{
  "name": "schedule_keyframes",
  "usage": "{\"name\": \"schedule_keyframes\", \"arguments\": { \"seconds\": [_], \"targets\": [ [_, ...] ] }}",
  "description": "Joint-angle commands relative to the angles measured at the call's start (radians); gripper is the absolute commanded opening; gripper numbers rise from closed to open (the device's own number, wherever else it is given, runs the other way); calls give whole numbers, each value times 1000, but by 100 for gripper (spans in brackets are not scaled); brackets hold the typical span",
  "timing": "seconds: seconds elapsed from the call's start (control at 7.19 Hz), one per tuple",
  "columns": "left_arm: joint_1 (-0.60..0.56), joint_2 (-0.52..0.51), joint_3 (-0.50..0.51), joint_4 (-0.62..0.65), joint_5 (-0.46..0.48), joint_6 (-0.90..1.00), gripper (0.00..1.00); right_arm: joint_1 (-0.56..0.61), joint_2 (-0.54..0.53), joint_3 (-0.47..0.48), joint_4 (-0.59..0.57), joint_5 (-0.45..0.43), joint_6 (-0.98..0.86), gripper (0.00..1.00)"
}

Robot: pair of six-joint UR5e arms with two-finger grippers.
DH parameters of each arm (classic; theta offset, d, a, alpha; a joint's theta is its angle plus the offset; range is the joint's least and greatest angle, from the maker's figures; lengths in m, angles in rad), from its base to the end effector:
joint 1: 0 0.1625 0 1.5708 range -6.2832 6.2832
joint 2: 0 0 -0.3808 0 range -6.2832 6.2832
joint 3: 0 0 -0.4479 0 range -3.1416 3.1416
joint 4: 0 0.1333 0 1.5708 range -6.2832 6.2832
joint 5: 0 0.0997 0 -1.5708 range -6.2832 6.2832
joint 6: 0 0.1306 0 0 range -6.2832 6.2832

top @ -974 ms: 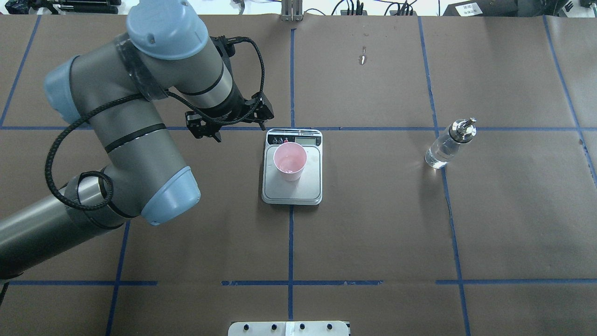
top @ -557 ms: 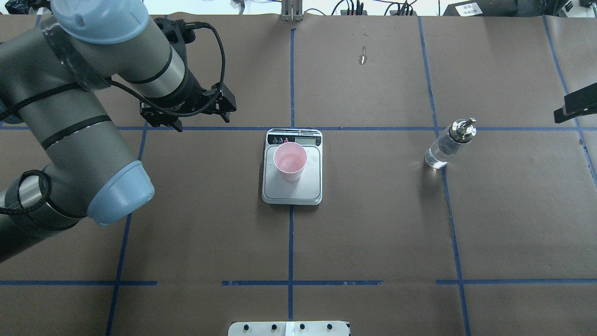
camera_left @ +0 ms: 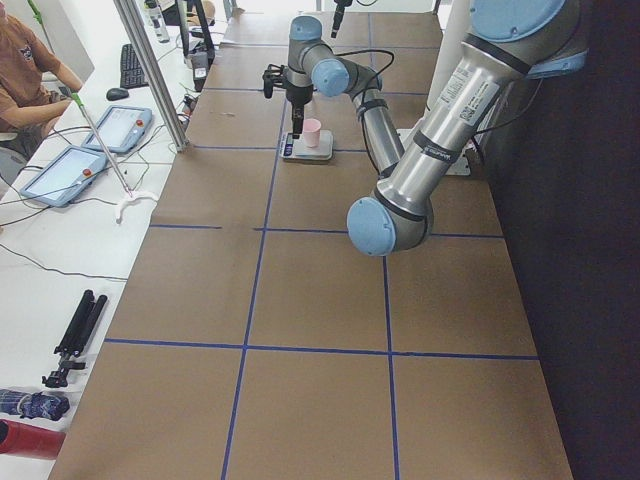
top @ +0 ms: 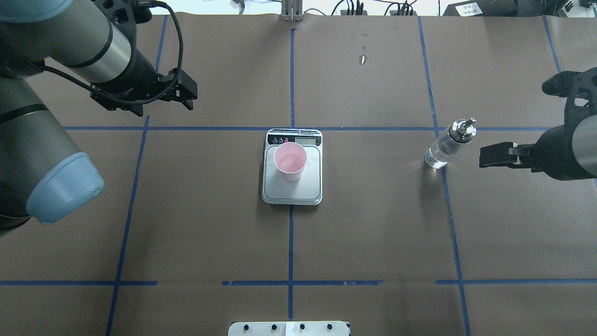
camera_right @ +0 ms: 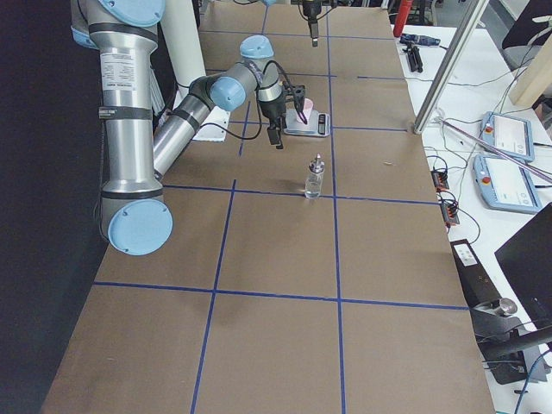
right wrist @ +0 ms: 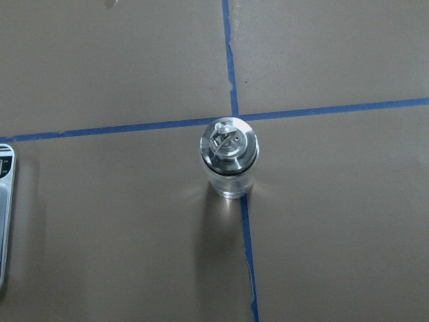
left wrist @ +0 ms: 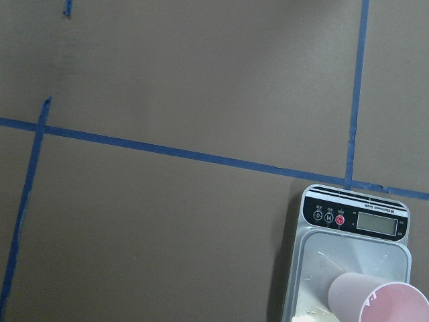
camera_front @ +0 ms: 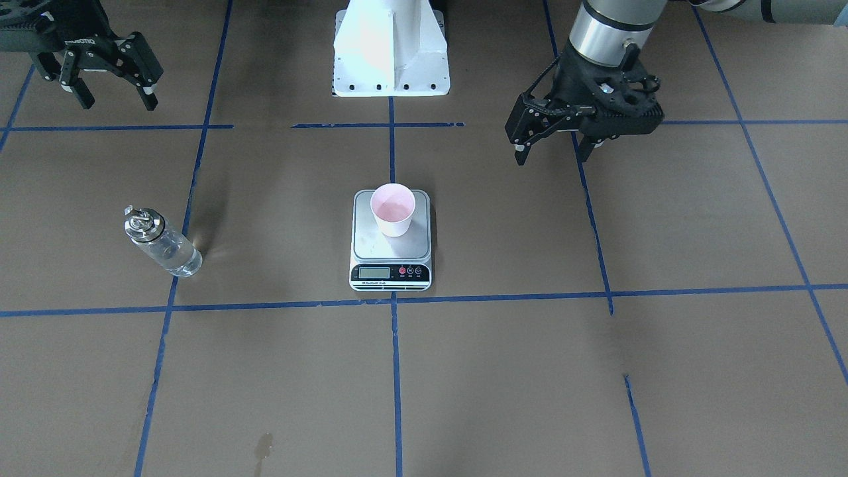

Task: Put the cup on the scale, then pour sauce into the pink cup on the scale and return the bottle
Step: 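Lower the right gripper and close it around the glass bottle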

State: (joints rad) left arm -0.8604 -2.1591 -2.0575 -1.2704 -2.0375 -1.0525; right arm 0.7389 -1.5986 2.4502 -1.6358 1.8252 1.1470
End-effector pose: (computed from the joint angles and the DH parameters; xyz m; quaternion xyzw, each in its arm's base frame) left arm 0.3199 -0.4862 0.0989 0.0685 0.4197 -0.0673 0.9026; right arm -0.2608 -0.3735 0.2249 0.1108 -0.3820 0.0957 0.9125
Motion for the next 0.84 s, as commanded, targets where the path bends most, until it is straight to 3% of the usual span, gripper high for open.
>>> {"name": "schedule_keyframes", "arguments": {
  "seconds": [0.0, 0.56, 0.7],
  "targets": [
    [-34, 30, -19, 23, 0, 85, 100, -88, -203, -2, 307, -122, 39, 100],
    [-34, 33, -33, 22, 0, 85, 100, -95, -181, -54, 349, -161, 39, 100],
    [-32, 33, -38, 22, 0, 85, 100, -92, -128, -77, 353, -162, 31, 100]
  ]
}}
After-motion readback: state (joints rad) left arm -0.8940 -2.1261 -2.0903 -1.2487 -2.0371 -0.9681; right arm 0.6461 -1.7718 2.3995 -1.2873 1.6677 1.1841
